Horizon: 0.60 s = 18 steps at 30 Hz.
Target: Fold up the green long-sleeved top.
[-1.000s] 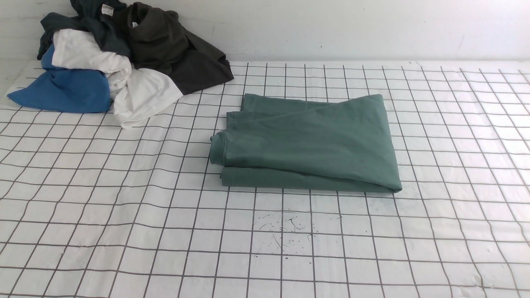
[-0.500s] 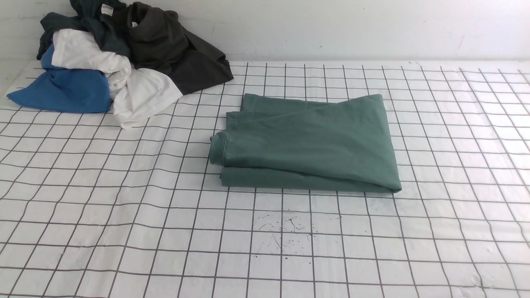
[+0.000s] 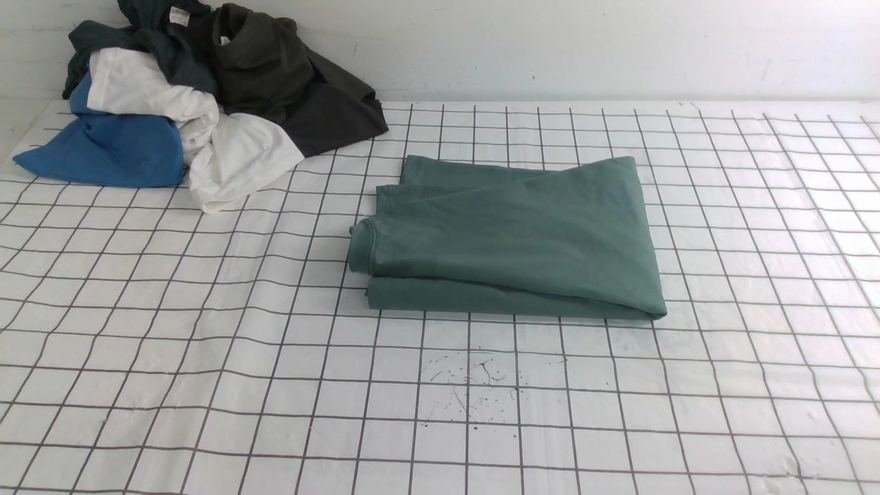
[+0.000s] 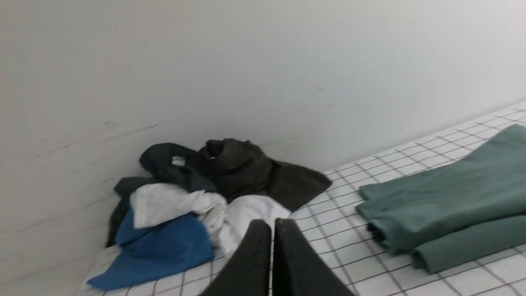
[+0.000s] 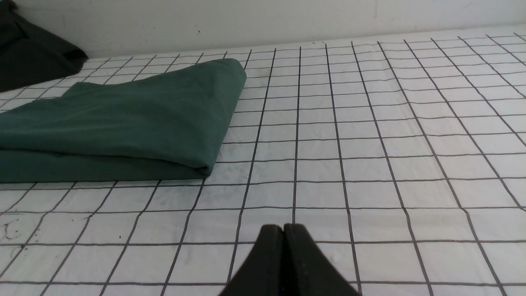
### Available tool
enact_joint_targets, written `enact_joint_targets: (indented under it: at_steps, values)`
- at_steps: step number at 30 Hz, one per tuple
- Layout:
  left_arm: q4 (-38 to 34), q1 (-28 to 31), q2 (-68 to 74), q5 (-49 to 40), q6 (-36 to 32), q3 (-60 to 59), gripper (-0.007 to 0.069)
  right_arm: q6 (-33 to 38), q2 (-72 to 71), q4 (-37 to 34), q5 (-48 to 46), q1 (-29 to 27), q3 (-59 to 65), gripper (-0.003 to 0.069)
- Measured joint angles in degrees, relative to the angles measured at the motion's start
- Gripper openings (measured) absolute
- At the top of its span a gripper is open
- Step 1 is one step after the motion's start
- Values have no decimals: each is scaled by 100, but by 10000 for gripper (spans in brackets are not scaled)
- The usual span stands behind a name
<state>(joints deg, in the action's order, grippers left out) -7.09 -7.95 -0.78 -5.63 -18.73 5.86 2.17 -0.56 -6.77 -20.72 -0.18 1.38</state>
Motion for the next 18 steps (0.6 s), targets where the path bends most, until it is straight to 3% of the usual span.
enact_joint_targets:
  at_steps: [6, 8, 13, 18]
  values:
    - [95, 624, 0, 203, 1051, -662, -7, 0, 0, 0, 0, 0, 0, -13]
    - [167, 659, 0, 90, 1116, -721, -7, 0, 0, 0, -3, 0, 0, -13]
    - [-3, 663, 0, -1446, 1195, -736, -7, 0, 0, 0, -7, 0, 0, -13]
    - [-89, 663, 0, -1549, 969, -718, -7, 0, 0, 0, -7, 0, 0, -13]
